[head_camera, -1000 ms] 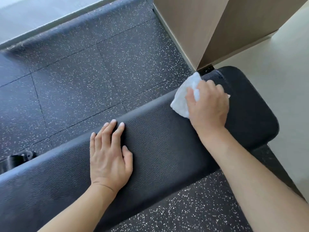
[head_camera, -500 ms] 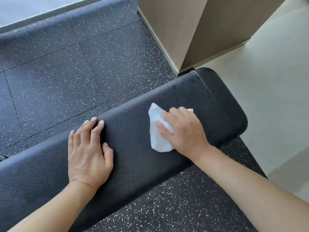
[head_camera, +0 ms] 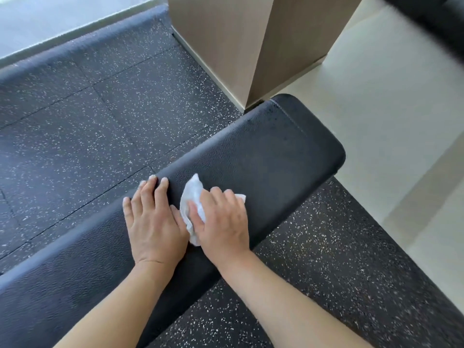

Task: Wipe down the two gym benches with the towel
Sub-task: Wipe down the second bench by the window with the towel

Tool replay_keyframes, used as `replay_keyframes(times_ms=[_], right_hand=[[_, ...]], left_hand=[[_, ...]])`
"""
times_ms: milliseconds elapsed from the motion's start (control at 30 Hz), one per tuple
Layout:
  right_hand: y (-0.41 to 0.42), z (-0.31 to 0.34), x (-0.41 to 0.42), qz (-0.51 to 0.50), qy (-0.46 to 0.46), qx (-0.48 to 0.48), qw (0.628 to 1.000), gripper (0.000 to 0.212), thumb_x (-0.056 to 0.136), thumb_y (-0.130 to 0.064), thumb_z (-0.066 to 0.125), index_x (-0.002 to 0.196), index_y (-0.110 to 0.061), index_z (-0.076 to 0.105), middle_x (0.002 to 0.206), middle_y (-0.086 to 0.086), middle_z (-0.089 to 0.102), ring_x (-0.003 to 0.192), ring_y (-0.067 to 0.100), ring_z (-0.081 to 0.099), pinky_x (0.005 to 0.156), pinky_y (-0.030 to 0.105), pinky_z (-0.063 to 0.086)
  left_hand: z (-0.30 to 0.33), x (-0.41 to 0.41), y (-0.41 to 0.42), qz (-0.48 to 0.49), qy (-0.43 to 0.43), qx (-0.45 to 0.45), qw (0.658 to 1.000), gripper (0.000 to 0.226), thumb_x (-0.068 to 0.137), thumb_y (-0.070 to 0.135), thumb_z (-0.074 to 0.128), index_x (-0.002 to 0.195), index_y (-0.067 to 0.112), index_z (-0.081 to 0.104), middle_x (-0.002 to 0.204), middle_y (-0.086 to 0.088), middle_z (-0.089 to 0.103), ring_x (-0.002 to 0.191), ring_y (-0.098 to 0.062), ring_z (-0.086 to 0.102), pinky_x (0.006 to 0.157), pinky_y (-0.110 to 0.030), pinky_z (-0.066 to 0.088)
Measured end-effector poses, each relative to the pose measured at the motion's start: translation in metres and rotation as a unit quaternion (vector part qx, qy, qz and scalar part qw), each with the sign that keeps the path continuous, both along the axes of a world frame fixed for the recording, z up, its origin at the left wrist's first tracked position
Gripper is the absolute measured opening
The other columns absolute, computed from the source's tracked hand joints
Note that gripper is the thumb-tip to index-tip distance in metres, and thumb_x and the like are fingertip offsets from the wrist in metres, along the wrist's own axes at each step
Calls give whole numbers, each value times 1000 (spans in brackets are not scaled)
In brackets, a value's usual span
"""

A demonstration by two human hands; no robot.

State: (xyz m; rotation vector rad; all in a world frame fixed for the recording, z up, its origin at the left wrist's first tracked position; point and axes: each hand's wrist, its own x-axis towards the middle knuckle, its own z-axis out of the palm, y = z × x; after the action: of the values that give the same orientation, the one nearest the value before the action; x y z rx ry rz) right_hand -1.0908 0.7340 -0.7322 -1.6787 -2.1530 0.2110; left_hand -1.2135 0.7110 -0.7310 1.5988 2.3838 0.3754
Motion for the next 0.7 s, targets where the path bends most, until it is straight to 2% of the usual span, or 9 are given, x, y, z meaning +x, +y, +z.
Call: replay_keyframes(times_ms=[100, 167, 200, 267, 333, 433, 533, 633, 700], right_hand=[[13, 2, 38, 155, -8, 40, 987, 29, 99, -38, 58, 84, -14, 62, 77, 3, 53, 71, 25, 47, 66, 41, 41], [35, -1, 81, 221, -28, 67, 973, 26, 97, -34, 65, 84, -12, 63, 76, 5, 52, 69, 27, 46, 63, 41, 40], [48, -1, 103, 200, -37, 67, 977, 26, 96, -33, 68, 83, -11, 63, 75, 6, 52, 68, 28, 47, 62, 42, 41], [74, 2, 138, 83, -44, 41, 995, 26, 95, -31, 71, 84, -10, 64, 76, 7, 53, 69, 32, 50, 62, 46, 44], [81, 3, 145, -47, -39, 18, 998, 26, 97, -34, 67, 85, -11, 64, 77, 6, 55, 72, 33, 52, 64, 44, 42], [59, 2, 112, -139, -21, 18, 990, 29, 97, -37, 61, 78, -16, 56, 75, 3, 53, 71, 29, 50, 63, 41, 33], [18, -7, 82, -12, -2, 41, 999, 22, 96, -40, 61, 90, -21, 53, 76, 0, 51, 72, 24, 46, 65, 41, 36], [23, -12, 104, 122, 5, 89, 988, 24, 98, -38, 61, 106, -16, 56, 76, 1, 50, 70, 23, 44, 62, 39, 37], [44, -11, 132, 147, -9, 105, 983, 23, 97, -37, 63, 96, -14, 64, 75, 2, 49, 69, 23, 44, 61, 39, 36]], left_hand=[[5, 1, -1, -18, 27, -17, 999, 62, 95, 22, 38, 154, 5, 45, 164, -19, 38, 154, -41, 30, 126, -65, 15], [9, 0, 3, -80, 76, -22, 994, 64, 90, 20, 39, 151, 2, 48, 158, -27, 42, 146, -52, 37, 116, -75, 23], [11, 1, 5, -140, 105, -26, 984, 63, 89, 17, 38, 150, 2, 50, 157, -28, 44, 143, -54, 40, 113, -77, 28], [17, 7, 11, -282, 147, -33, 948, 65, 90, 14, 31, 150, 4, 53, 158, -25, 46, 144, -48, 45, 112, -73, 36], [23, 18, 18, -338, 139, -55, 929, 68, 89, 15, 31, 155, 7, 49, 164, -18, 41, 150, -41, 41, 118, -67, 35], [26, 30, 40, -313, 108, -79, 940, 69, 91, 21, 36, 160, 13, 41, 169, -11, 33, 156, -35, 29, 123, -62, 26], [20, 37, 71, -280, 90, -57, 954, 61, 101, 26, 35, 160, 11, 39, 170, -10, 31, 157, -33, 27, 123, -59, 27], [12, 61, 103, -246, 61, -13, 967, 55, 106, 24, 48, 158, 11, 41, 167, -11, 36, 153, -35, 33, 123, -55, 28], [6, 82, 118, -166, 26, 17, 986, 53, 104, 24, 50, 156, 15, 43, 163, -7, 41, 149, -33, 37, 123, -52, 27]])
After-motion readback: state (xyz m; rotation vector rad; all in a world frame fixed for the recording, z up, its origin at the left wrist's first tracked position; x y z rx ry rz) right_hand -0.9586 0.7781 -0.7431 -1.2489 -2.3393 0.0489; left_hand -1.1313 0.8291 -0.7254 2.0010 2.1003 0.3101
